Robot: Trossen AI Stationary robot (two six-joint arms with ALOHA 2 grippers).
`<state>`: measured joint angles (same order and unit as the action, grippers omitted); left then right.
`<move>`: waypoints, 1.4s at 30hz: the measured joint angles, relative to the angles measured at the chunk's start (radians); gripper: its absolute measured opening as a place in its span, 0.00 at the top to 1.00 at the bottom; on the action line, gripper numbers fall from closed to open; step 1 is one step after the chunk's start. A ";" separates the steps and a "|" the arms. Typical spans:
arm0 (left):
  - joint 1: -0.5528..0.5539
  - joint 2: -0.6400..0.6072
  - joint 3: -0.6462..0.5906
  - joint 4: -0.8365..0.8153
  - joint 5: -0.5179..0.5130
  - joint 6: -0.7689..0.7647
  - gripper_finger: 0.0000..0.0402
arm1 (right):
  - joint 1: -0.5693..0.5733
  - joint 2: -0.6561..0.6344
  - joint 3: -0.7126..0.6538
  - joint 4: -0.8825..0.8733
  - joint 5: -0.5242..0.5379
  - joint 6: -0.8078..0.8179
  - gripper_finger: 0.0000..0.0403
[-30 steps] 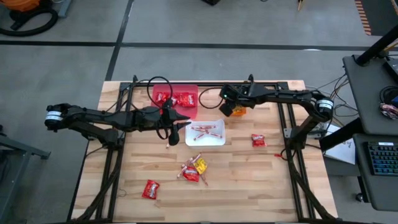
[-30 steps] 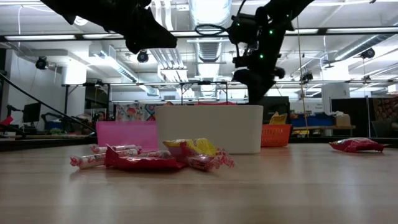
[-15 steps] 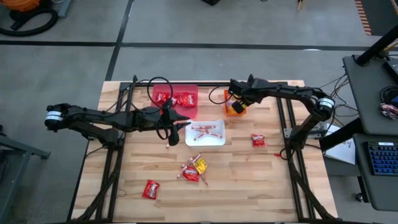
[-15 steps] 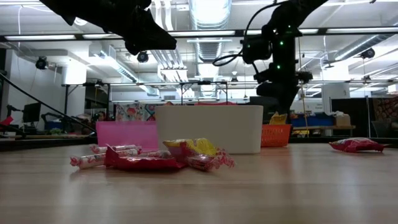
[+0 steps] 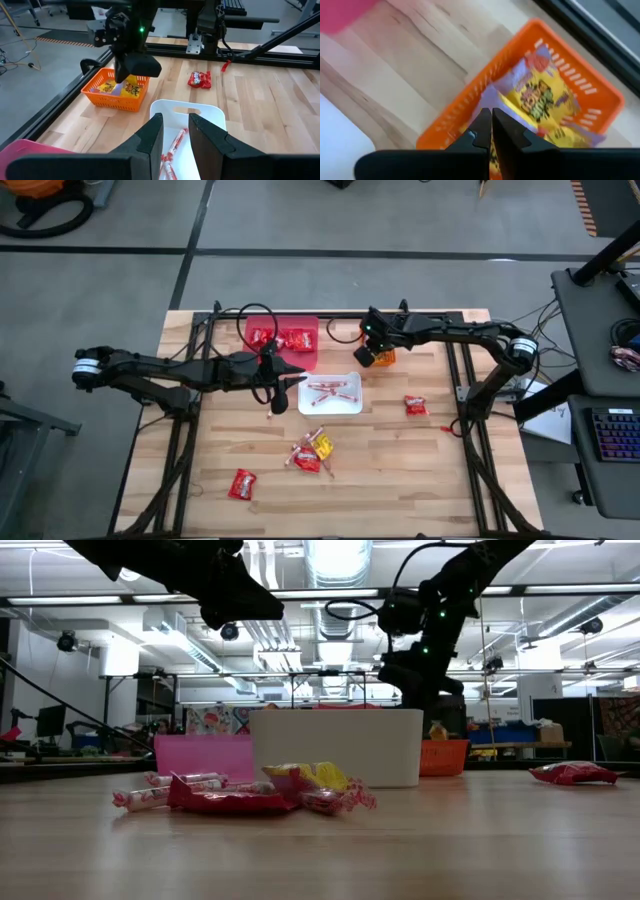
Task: Sort candy
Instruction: Put the yellow candy into the orange bin
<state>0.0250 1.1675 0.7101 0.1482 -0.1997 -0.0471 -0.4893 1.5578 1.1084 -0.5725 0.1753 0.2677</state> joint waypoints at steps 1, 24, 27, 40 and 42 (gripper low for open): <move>0.000 0.000 0.000 0.000 0.000 -0.001 0.81 | 0.000 0.000 -0.001 0.013 0.000 -0.005 0.98; -0.009 0.000 0.000 -0.024 0.000 -0.045 0.81 | -0.008 -0.042 0.129 -0.314 0.179 0.123 0.78; -0.009 0.000 0.000 -0.024 0.000 -0.045 0.81 | -0.028 -0.032 0.129 -0.314 0.184 0.143 0.70; -0.009 0.000 0.000 -0.023 0.000 -0.041 0.81 | -0.080 0.100 0.119 -0.252 0.191 0.143 0.65; -0.009 0.000 0.000 -0.023 0.000 -0.041 0.81 | -0.080 0.114 0.121 -0.241 0.191 0.141 0.65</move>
<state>0.0162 1.1675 0.7099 0.1253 -0.1997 -0.0881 -0.5697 1.6720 1.2293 -0.8137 0.3664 0.4082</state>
